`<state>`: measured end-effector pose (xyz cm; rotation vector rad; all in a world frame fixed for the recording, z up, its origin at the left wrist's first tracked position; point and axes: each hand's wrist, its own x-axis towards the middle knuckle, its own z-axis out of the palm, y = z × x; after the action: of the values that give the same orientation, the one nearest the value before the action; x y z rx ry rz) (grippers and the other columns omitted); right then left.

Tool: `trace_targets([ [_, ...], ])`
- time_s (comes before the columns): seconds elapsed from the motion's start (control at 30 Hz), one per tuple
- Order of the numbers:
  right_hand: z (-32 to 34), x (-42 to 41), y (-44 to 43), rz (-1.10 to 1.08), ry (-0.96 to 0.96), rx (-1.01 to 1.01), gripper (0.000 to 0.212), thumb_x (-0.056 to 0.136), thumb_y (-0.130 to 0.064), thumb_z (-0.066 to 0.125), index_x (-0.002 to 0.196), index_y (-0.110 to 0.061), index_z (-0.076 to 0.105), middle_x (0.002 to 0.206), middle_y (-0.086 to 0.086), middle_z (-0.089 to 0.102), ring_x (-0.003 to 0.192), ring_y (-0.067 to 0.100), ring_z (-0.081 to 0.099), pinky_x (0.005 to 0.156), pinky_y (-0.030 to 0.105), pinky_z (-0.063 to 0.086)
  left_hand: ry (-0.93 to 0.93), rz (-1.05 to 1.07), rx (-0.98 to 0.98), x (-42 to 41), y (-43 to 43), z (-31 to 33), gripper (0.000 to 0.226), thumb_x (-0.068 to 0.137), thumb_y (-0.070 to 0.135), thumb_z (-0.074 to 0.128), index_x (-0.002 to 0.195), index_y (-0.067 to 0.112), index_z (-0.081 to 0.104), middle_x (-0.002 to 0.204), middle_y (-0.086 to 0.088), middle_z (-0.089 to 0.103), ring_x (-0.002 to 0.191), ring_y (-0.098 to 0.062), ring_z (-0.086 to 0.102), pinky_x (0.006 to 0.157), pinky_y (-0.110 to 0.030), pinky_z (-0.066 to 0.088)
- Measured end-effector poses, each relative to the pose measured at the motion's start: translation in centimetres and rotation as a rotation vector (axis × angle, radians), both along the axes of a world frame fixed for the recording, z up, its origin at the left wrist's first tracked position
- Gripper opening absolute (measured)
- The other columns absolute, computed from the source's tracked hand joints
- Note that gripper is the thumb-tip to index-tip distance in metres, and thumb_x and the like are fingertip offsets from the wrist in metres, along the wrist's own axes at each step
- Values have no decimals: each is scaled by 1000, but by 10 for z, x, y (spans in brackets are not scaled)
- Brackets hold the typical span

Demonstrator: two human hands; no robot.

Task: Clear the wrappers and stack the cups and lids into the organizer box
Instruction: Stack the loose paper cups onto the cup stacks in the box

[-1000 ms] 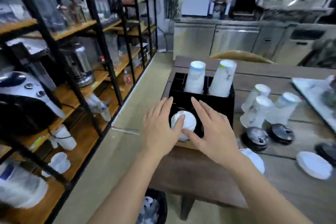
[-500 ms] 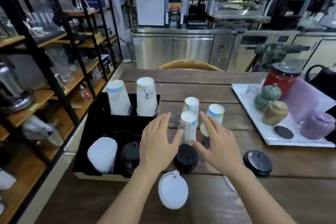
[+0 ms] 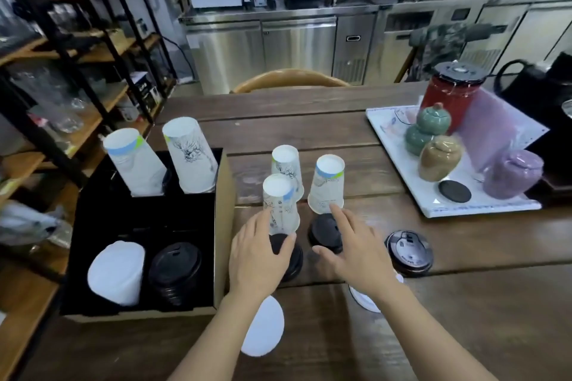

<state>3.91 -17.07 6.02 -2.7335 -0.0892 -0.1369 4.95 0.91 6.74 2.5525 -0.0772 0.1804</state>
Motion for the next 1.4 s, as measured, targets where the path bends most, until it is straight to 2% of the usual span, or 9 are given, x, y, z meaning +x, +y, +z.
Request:
trace_targets([
  [0.1,-10,5,1,27,85,12,94,70,-69,24,150,-21,13,152,2,33,137,22,36,104,38,32,43,38,-30,5,-3,-10,69,85,51,53,143,20,29,147,2,38,134,-18,37,105,-31,31],
  [0.3,-7,32,26,12,119,202,84,83,-44,61,148,-17,15,144,1,44,129,24,44,103,38,35,72,71,-244,28,-5,-12,66,79,35,68,131,10,36,131,-6,48,122,-22,45,93,-24,33],
  [0.6,-6,93,51,59,127,352,70,77,-27,52,141,-17,27,120,3,61,108,29,57,93,47,46,214,-21,-494,74,-8,-10,85,83,35,64,146,24,7,154,-2,29,139,-18,31,111,-31,28],
  [0.7,-8,99,54,60,75,404,55,76,-21,53,129,-16,40,115,4,62,104,29,58,90,46,47,226,-64,-525,78,-5,-8,82,84,31,64,145,24,10,151,1,33,137,-14,33,111,-32,30],
  [0.8,1,100,53,61,-5,520,46,71,-29,54,117,-23,49,110,-2,63,99,21,59,85,45,50,155,-115,-566,78,-4,2,62,85,22,64,133,29,26,130,19,43,122,-2,41,95,-13,33],
  [0.9,22,97,50,83,-157,605,43,74,-28,62,115,-21,51,103,-14,61,95,13,58,82,39,51,36,-161,-605,79,-4,24,49,80,35,63,118,41,33,119,26,45,114,4,45,93,-11,36],
  [1.0,47,94,42,81,-322,537,57,80,-40,60,129,-17,45,111,-5,61,99,17,57,85,35,48,-57,-267,-635,84,-6,52,45,77,46,56,119,40,40,122,23,51,118,-3,48,100,-30,42],
  [1.13,72,100,22,15,-504,392,51,79,-42,55,127,-27,46,102,12,58,85,26,59,74,40,52,-98,-427,-637,98,-20,92,33,82,41,52,113,50,44,121,18,53,118,-4,48,100,-41,44],
  [1.4,65,121,-22,-91,-432,326,48,78,-43,54,118,-17,54,103,14,56,80,28,60,70,40,53,33,-506,-390,132,-62,89,42,90,40,52,128,24,53,144,5,41,134,-7,36,108,-30,34],
])
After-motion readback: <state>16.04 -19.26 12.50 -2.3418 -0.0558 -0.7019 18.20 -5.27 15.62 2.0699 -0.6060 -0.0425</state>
